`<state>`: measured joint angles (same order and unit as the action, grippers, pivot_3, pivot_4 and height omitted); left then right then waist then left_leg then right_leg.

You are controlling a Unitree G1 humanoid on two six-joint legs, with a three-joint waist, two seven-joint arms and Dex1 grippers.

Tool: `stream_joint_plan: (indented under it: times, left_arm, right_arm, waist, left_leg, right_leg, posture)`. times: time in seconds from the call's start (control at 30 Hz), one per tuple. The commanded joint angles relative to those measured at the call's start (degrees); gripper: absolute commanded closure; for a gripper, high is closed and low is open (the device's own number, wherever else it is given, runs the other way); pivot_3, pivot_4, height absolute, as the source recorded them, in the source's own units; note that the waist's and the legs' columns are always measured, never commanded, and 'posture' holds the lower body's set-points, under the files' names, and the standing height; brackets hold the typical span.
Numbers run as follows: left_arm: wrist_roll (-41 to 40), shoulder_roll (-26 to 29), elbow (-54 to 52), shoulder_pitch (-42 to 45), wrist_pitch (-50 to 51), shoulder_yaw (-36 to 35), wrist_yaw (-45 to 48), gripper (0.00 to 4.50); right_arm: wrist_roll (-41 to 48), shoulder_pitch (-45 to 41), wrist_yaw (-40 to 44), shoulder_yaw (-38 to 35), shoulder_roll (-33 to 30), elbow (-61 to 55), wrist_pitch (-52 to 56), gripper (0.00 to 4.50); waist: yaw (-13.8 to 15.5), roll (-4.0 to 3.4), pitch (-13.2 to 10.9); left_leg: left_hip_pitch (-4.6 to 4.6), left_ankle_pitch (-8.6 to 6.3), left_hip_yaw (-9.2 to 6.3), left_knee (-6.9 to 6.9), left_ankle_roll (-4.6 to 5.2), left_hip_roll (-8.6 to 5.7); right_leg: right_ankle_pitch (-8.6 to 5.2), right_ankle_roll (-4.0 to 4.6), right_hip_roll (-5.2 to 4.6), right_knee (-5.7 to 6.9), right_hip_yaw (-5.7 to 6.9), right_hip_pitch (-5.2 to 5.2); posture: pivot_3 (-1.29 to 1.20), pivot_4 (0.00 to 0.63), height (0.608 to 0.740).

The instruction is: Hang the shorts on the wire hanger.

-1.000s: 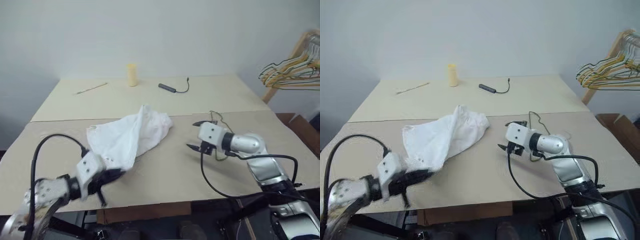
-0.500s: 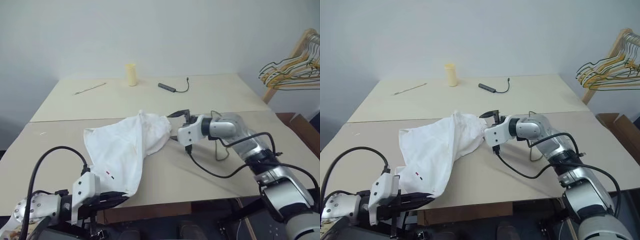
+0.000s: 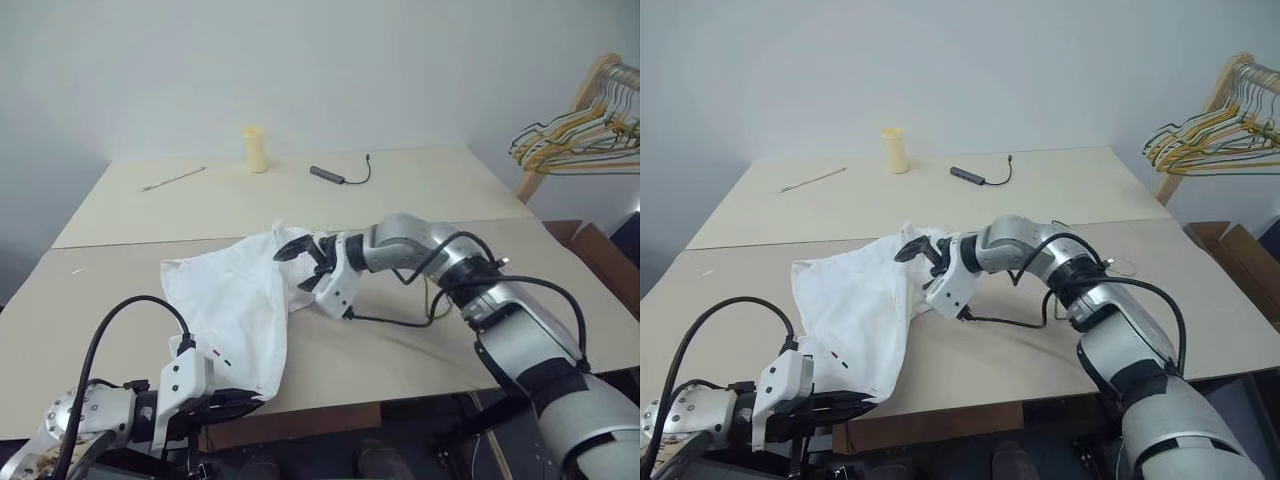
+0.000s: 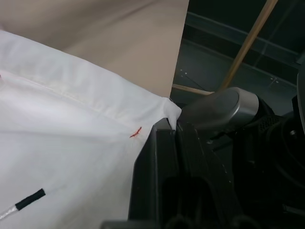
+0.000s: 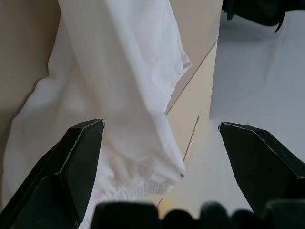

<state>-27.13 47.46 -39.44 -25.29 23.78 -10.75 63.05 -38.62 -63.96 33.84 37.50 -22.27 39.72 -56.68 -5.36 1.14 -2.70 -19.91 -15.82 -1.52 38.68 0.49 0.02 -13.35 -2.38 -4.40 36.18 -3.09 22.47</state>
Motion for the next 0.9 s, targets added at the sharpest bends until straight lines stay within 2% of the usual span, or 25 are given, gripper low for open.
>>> stream_joint_plan:
  times: [0.03,0.33,0.47,0.77,0.8,0.9]
  left_arm:
    - [-1.05,0.73,-1.65,0.88,-0.08,0.29,-0.43,4.46]
    - [-3.11,1.43,-2.54,1.32,0.61,0.18,-0.33,4.46]
    - [-3.15,1.56,-2.87,0.82,0.43,0.68,-0.63,4.5]
    - [-2.58,1.6,-2.4,-0.05,-0.54,0.91,-0.39,4.5]
    - [-2.52,1.59,-2.29,-0.04,-0.67,0.96,-0.35,4.5]
    - [-2.26,1.45,-1.73,0.13,-1.12,1.19,-0.24,4.5]
  right_arm:
    - [-3.35,-3.23,-2.95,1.44,1.48,1.27,-3.34,0.0]
    - [-9.89,-5.25,-8.64,5.68,5.03,5.18,-5.5,0.0]
    - [-12.9,-7.43,-13.3,6.35,6.57,8.27,-4.27,0.95]
    - [-13.6,-8.36,-14.87,6.3,5.84,9.51,-4.22,4.22]
    - [-13.55,-8.32,-14.86,6.31,5.79,9.48,-4.26,4.48]
    - [-13.68,-8.14,-14.41,6.47,5.39,9.23,-4.15,4.48]
  waist:
    - [-0.26,-0.01,0.0]
    - [-0.53,-0.03,-0.01]
    - [-0.91,-0.04,-0.02]
    - [-1.82,-0.05,-0.02]
    - [-1.84,-0.04,-0.02]
    - [-1.86,-0.04,-0.02]
  left_leg:
    - [0.01,0.0,0.0,0.0,0.0,0.0]
    - [0.07,-0.01,0.0,-0.05,-0.02,-0.01]
    - [0.07,-0.01,0.0,-0.07,-0.03,-0.02]
    - [0.07,-0.01,0.0,-0.1,-0.03,-0.04]
    - [0.08,-0.01,0.0,-0.1,-0.03,-0.04]
    - [0.08,-0.01,0.0,-0.1,-0.03,-0.04]
  right_leg:
    - [0.0,0.0,0.0,0.01,0.0,0.0]
    - [0.0,0.02,0.01,0.05,-0.07,0.03]
    - [0.0,0.03,0.03,0.13,-0.12,0.12]
    - [-0.01,0.04,0.04,0.14,-0.16,0.13]
    - [-0.01,0.04,0.04,0.14,-0.16,0.13]
    - [-0.01,0.04,0.05,0.15,-0.16,0.13]
  posture:
    - [-0.03,0.0,0.74]
    - [-0.03,0.0,0.74]
    - [-0.03,0.0,0.74]
    - [-0.03,0.0,0.74]
    - [-0.03,0.0,0.74]
    - [-0.03,0.0,0.74]
